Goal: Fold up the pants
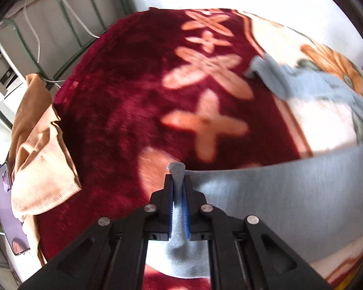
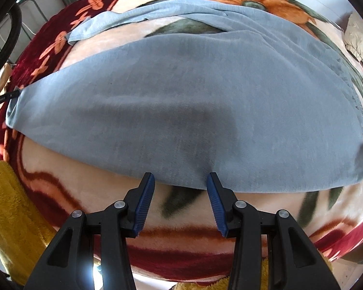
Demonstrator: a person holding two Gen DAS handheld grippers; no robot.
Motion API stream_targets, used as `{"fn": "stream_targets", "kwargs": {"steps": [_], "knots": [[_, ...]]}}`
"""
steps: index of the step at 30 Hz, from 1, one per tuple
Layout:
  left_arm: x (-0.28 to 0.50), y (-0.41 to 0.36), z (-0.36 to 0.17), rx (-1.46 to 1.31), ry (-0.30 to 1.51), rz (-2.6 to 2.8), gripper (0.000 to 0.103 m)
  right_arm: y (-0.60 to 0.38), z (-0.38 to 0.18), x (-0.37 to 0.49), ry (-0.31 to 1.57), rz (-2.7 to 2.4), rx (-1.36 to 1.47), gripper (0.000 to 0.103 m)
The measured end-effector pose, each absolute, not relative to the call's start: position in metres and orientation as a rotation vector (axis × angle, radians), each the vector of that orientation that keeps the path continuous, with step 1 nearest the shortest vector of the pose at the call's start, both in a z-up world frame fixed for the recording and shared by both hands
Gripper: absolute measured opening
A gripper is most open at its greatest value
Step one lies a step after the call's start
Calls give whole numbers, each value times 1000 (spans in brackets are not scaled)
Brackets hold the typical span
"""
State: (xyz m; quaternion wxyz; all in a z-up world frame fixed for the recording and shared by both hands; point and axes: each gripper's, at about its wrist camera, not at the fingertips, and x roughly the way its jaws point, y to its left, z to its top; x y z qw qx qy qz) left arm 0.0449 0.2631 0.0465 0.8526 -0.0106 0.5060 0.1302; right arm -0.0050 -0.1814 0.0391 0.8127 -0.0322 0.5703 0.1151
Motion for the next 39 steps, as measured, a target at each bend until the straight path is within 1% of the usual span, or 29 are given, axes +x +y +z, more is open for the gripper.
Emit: {"fn": "stream_targets", "kwargs": {"steps": [3, 5, 7, 9, 11, 15, 17, 20, 26, 33, 39], "knots": [[51, 267, 41, -32, 1081, 275, 10, -178, 36, -4, 1221, 251, -77, 45], [54, 262, 34, 33, 1093, 297, 21, -176, 30, -2, 1231, 250, -87, 46], [54, 259, 31, 62, 1087, 308, 23, -175, 26, 0, 1239, 251, -91, 47], [54, 258, 32, 76, 1082, 322, 29, -175, 24, 2, 1242, 254, -87, 48], [53, 258, 36, 85, 1080, 340, 42, -175, 26, 3, 1241, 263, -88, 48], [54, 257, 54, 55, 1053, 334, 47, -181, 42, 4, 1206, 282, -74, 48], [56, 253, 63, 39, 1036, 321, 53, -186, 52, 9, 1180, 282, -65, 48], [65, 244, 75, 21, 1012, 296, 56, -192, 66, 25, 1135, 266, -79, 48], [97, 219, 84, -40, 991, 220, 57, -200, 80, 79, 1065, 222, -122, 48], [155, 196, 71, -95, 988, 190, 57, -203, 79, 132, 1026, 201, -127, 48], [209, 185, 54, -106, 1008, 190, 57, -193, 65, 170, 1027, 199, -201, 48]]}}
